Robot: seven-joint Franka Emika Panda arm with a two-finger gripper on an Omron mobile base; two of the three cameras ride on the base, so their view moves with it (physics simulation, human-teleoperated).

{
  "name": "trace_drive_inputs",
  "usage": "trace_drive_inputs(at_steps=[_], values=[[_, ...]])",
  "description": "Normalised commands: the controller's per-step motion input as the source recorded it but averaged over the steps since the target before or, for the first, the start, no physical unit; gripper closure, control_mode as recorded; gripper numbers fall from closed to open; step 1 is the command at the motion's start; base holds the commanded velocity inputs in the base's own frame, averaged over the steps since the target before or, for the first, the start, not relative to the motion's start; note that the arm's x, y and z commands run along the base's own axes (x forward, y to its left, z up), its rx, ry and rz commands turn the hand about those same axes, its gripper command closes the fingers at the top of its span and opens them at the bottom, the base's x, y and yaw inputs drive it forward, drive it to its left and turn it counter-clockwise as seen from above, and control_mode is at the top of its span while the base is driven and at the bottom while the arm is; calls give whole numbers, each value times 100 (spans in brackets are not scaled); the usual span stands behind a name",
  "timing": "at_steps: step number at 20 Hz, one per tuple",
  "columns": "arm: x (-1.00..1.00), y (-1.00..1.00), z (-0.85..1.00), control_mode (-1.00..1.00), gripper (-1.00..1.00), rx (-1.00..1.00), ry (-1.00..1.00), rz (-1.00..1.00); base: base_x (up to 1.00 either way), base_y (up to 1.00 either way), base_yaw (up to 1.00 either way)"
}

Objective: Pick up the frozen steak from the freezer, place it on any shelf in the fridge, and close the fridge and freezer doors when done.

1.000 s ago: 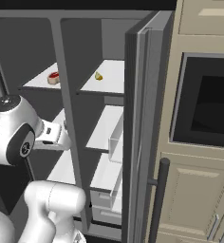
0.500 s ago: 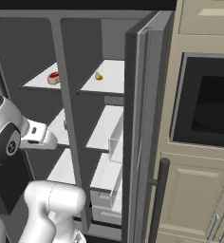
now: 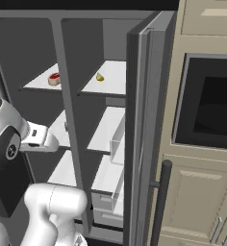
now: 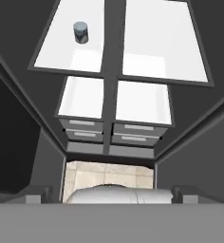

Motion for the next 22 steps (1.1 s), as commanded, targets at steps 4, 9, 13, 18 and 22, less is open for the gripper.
trace_drive_inputs(at_steps=[4,9,13,18,22], values=[[-45,-86,0,-100,-100,3,-4,7,0,0,0],[0,-2,0,-100,-100,0,0,0,0,0,0],[0,0,0,-100,-100,0,0,0,0,0,0],[0,0,0,-100,-100,0,0,0,0,0,0],[0,9,0,-100,-100,0,0,0,0,0,0]])
